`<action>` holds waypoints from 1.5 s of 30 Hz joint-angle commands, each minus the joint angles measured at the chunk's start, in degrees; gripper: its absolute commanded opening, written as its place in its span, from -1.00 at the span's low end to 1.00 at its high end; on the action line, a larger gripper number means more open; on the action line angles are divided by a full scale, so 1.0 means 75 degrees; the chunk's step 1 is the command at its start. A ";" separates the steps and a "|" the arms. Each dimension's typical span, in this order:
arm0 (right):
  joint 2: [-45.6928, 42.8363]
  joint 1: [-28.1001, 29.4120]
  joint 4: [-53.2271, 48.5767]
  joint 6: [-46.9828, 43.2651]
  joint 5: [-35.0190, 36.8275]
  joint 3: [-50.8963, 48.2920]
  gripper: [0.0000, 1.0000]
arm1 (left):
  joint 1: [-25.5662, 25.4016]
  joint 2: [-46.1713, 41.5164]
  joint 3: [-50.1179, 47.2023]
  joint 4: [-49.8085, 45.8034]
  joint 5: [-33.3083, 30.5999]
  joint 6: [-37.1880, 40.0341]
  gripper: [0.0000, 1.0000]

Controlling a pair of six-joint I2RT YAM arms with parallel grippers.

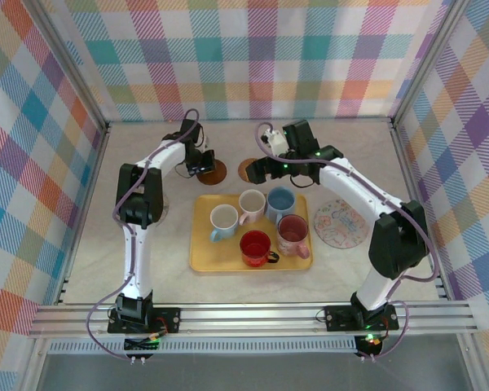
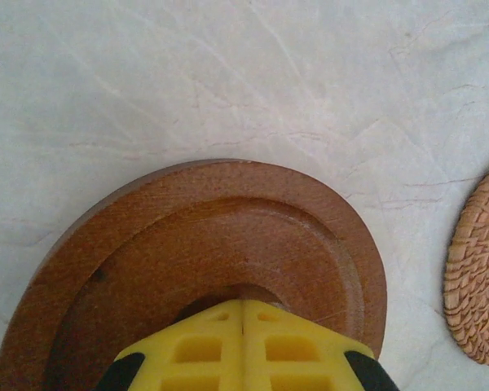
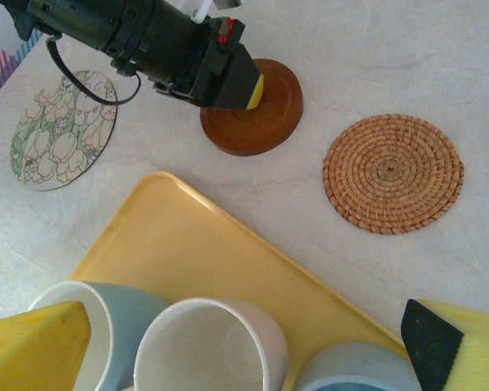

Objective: Place the cup by the coaster

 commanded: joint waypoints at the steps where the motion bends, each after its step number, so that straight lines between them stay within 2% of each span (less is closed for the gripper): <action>1: -0.0351 0.0054 0.0082 -0.0006 -0.0013 -0.0111 0.98 | -0.0194 0.0378 0.0000 -0.0266 0.0011 -0.0160 -1.00; 35: -0.0712 0.0055 0.0095 -0.0124 0.0199 -0.0527 0.98 | -0.0373 0.0486 0.0039 -0.0371 0.0245 -0.0172 -1.00; 45: -0.0698 0.0059 0.0135 -0.0111 0.0177 -0.0562 0.98 | -0.0363 0.0448 0.0162 -0.0553 -0.0137 -0.0010 -1.00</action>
